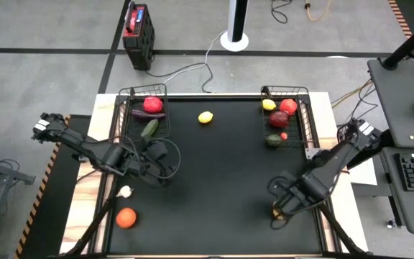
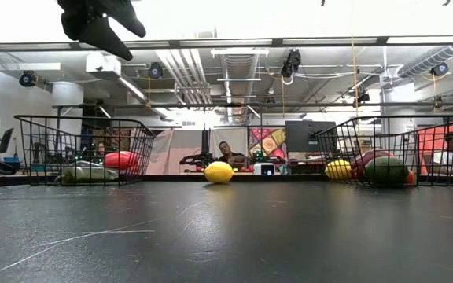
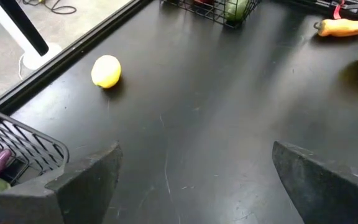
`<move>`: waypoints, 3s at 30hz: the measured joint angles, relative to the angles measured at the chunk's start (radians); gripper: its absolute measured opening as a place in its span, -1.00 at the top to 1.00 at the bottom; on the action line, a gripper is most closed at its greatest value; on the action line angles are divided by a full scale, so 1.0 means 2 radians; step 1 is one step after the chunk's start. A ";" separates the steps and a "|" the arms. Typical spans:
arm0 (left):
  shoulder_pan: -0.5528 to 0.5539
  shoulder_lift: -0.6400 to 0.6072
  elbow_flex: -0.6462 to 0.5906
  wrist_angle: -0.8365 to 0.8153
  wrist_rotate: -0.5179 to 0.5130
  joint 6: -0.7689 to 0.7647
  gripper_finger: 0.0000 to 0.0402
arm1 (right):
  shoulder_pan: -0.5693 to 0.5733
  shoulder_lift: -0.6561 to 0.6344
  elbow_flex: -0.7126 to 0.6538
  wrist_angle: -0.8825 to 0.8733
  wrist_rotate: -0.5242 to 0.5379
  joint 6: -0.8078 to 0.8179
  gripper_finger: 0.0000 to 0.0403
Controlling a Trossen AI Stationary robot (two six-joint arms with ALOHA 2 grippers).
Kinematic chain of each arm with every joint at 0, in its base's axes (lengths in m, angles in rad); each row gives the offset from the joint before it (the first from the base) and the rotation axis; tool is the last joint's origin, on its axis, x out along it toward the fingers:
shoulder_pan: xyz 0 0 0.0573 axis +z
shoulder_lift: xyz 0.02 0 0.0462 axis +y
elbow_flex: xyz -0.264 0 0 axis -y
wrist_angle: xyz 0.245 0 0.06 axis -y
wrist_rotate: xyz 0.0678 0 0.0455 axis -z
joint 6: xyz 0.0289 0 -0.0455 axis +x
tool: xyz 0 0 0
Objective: Sort produce into baskets
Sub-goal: Put the yellow chili pepper into the left wire basket
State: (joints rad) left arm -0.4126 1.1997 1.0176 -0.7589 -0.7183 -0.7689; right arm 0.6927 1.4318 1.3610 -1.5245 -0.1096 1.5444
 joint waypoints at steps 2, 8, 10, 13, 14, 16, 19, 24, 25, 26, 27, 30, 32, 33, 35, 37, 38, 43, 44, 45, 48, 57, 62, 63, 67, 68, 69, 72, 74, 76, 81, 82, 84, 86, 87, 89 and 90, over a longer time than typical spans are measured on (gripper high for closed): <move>0.000 0.004 0.000 0.004 -0.002 0.001 -0.96 | 0.003 -0.015 -0.017 -0.020 0.003 0.025 -0.96; 0.001 0.015 0.000 0.017 -0.003 0.013 -0.96 | -0.014 -0.057 -0.088 -0.022 0.021 0.044 -0.96; 0.001 0.016 0.000 0.022 -0.005 0.018 -0.96 | -0.026 -0.067 -0.109 -0.021 0.027 0.041 -0.96; 0.001 0.017 0.000 0.037 -0.009 0.033 -0.96 | -0.046 -0.079 -0.138 -0.019 0.024 0.030 -0.96; 0.002 0.017 0.000 0.042 -0.009 0.037 -0.96 | -0.051 -0.082 -0.147 -0.018 0.018 0.023 -0.96; 0.002 0.017 0.000 0.047 -0.009 0.040 -0.96 | -0.060 -0.084 -0.165 -0.013 0.006 0.004 -0.96; 0.002 0.017 0.000 0.048 -0.009 0.039 -0.96 | -0.068 -0.084 -0.191 0.002 -0.002 -0.012 -0.96; 0.002 0.020 0.000 0.054 -0.009 0.038 -0.96 | -0.084 -0.083 -0.232 0.059 0.001 -0.022 -0.96; 0.002 0.021 0.000 0.058 -0.009 0.038 -0.96 | -0.088 -0.083 -0.241 0.063 0.003 -0.021 -0.96; 0.002 0.022 0.000 0.061 -0.009 0.038 -0.96 | -0.092 -0.083 -0.249 0.068 0.004 -0.022 -0.96; 0.002 0.022 0.000 0.061 -0.009 0.039 -0.96 | -0.095 -0.083 -0.258 0.076 0.004 -0.026 -0.96; 0.002 0.024 0.000 0.062 -0.012 0.039 -0.96 | -0.101 -0.083 -0.280 0.104 0.003 -0.042 -0.96; 0.002 0.024 0.000 0.061 -0.012 0.040 -0.96 | -0.101 -0.083 -0.289 0.126 0.002 -0.050 -0.96; 0.002 0.024 0.000 0.061 -0.012 0.040 -0.96 | -0.101 -0.083 -0.291 0.139 0.002 -0.053 -0.96; 0.002 0.024 0.000 0.061 -0.013 0.040 -0.96 | -0.101 -0.083 -0.294 0.158 0.002 -0.057 -0.96; 0.002 0.024 0.000 0.062 -0.013 0.040 -0.96 | -0.101 -0.083 -0.296 0.165 0.002 -0.058 -0.96; 0.002 0.024 0.000 0.062 -0.013 0.040 -0.96 | -0.101 -0.083 -0.297 0.168 0.002 -0.058 -0.96; 0.002 0.025 0.000 0.065 -0.013 0.040 -0.96 | -0.101 -0.083 -0.312 0.176 0.001 -0.058 -0.96; 0.002 0.025 0.000 0.065 -0.013 0.040 -0.96 | -0.101 -0.083 -0.318 0.184 0.001 -0.058 -0.96; 0.002 0.025 0.000 0.065 -0.013 0.040 -0.96 | -0.101 -0.083 -0.324 0.194 0.000 -0.058 -0.96; 0.002 0.025 0.000 0.065 -0.014 0.040 -0.96 | -0.101 -0.083 -0.343 0.223 -0.005 -0.058 -0.96; 0.002 0.025 0.000 0.065 -0.017 0.048 -0.96 | -0.101 -0.084 -0.388 0.297 -0.015 -0.062 -0.90; 0.002 0.025 0.000 0.065 -0.024 0.049 -0.96 | -0.101 -0.084 -0.389 0.302 -0.007 -0.062 -0.65; 0.002 0.025 0.000 0.065 -0.027 0.049 -0.96 | -0.101 -0.084 -0.389 0.303 -0.006 -0.062 -0.58; 0.002 0.025 0.000 0.065 -0.030 0.049 -0.96 | -0.101 -0.084 -0.389 0.308 -0.003 -0.062 -0.28; 0.002 0.025 0.000 0.065 -0.030 0.049 -0.96 | -0.101 -0.084 -0.389 0.309 -0.002 -0.062 -0.20; 0.002 0.025 0.000 0.065 -0.030 0.049 -0.96 | -0.101 -0.084 -0.389 0.311 -0.001 -0.062 -0.12; 0.002 0.025 0.000 0.065 -0.030 0.049 -0.96 | -0.101 -0.084 -0.389 0.315 0.003 -0.064 0.11; 0.002 0.025 0.000 0.065 -0.030 0.049 -0.96 | -0.101 -0.084 -0.389 0.313 0.008 -0.066 0.24; 0.002 0.025 0.000 0.065 -0.030 0.049 -0.96 | -0.104 -0.085 -0.389 0.311 0.011 -0.073 0.35; 0.002 0.025 0.000 0.073 -0.031 0.058 -0.96 | -0.122 -0.106 -0.389 0.294 0.041 -0.084 0.38; 0.002 0.025 -0.002 0.083 -0.031 0.062 -0.96 | -0.127 -0.112 -0.384 0.290 0.053 -0.086 0.37; 0.002 0.025 -0.008 0.111 -0.031 0.081 -0.96 | -0.134 -0.124 -0.368 0.288 0.074 -0.093 0.33; 0.002 0.025 -0.017 0.147 -0.030 0.109 -0.96 | -0.140 -0.136 -0.352 0.285 0.100 -0.105 0.31; 0.002 0.025 -0.021 0.166 -0.028 0.123 -0.96 | -0.143 -0.140 -0.341 0.285 0.118 -0.113 0.31; 0.002 0.025 -0.031 0.208 -0.017 0.152 -0.96 | -0.147 -0.147 -0.315 0.295 0.160 -0.131 0.32; 0.002 0.025 -0.038 0.231 -0.008 0.168 -0.96 | -0.147 -0.150 -0.302 0.300 0.184 -0.145 0.33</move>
State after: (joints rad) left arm -0.4084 1.2495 0.9421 -0.2973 -0.7342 -0.4323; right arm 0.3982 1.1324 0.7564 -0.9250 0.2579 1.2551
